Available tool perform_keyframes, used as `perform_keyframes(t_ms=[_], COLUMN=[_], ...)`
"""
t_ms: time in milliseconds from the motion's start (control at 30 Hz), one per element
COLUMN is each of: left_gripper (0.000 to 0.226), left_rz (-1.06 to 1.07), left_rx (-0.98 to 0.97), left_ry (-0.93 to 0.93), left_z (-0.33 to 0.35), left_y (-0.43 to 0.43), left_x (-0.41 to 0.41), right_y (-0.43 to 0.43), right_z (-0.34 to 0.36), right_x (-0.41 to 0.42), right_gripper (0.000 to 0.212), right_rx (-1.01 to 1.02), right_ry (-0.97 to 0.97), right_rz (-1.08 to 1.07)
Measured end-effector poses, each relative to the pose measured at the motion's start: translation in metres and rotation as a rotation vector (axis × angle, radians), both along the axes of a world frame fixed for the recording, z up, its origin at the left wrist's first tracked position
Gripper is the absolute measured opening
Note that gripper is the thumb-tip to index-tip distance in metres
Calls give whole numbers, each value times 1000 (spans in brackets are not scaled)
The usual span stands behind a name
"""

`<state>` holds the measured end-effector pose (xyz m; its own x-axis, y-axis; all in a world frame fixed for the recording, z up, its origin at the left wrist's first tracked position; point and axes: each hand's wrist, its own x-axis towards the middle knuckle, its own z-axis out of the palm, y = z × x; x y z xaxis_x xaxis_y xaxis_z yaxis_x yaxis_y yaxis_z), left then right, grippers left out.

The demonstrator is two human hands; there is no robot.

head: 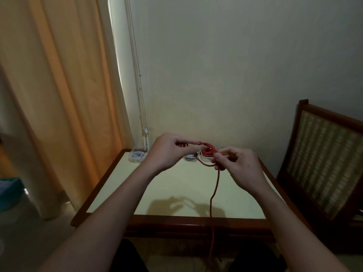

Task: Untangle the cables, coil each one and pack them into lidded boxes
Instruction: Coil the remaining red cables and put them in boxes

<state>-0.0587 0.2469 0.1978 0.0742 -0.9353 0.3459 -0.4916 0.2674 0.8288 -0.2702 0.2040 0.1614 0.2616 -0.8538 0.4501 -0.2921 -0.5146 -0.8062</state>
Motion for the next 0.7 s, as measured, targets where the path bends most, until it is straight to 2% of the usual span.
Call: perform_keyframes(t_ms=[100,167,300,433,567,700], left_gripper=[23,23,22,24,17,19], left_rz=[100,131,194,182,48,-40], left_rx=[-24,-64,-153,-195,-117,10], left_ry=[-201,-216,-64,-10,114,165], left_z=[-6,-11,-17,-15,-9,-10], left_y=[-3,-6,-10,-8,-2,-1], left_x=[-4,-6,-10,-12,-14,-16], right_y=[4,7,10,13,11,13], right_z=[6,10,17,15,10,12], right_x=[1,3,6,10,10,11], right_gripper=[7,10,15,15,16,17], right_rx=[-28,4,92,146,247,328], right_ry=[79,80,-4,-84,-214,-217], right_rz=[28,77,169,179,215,271])
